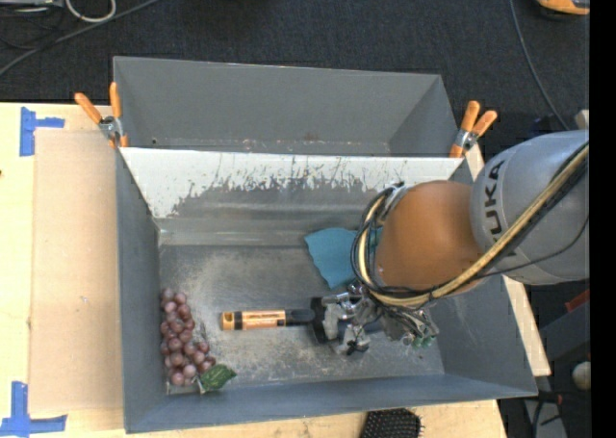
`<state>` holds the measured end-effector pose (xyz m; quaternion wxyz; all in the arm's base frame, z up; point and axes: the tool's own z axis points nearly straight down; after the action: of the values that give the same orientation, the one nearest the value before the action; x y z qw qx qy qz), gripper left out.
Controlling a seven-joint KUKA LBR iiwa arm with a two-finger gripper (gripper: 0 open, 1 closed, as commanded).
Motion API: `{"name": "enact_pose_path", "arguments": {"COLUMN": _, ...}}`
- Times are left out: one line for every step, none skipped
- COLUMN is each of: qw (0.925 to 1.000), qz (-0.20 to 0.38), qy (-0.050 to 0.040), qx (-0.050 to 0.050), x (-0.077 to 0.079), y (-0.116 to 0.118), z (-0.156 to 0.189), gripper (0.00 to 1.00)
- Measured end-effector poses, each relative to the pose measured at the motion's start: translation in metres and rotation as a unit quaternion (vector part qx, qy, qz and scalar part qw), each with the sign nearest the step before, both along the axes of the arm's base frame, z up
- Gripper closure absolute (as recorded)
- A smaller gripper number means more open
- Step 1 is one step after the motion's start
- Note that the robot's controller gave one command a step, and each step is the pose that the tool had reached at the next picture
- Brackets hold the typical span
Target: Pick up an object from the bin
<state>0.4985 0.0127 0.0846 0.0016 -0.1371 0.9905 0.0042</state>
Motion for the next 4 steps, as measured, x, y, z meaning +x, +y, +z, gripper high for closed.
{"name": "enact_pose_path", "arguments": {"qw": 1.0000, "qz": -0.001, "qy": 0.0000, "qx": 0.000, "x": 0.000, "y": 0.000, "z": 0.000, "gripper": 1.00}}
{"name": "enact_pose_path", "arguments": {"qw": 0.9986, "qz": 0.053, "qy": 0.0007, "qx": 0.000, "x": 0.048, "y": 0.024, "z": 0.025, "gripper": 1.00}}
{"name": "enact_pose_path", "arguments": {"qw": 0.9974, "qz": 0.071, "qy": 0.0037, "qx": 0.000, "x": 0.025, "y": 0.020, "z": 0.033, "gripper": 1.00}}
{"name": "enact_pose_path", "arguments": {"qw": 0.9969, "qz": 0.079, "qy": -0.0013, "qx": 0.001, "x": 0.084, "y": 0.057, "z": 0.003, "gripper": 1.00}}
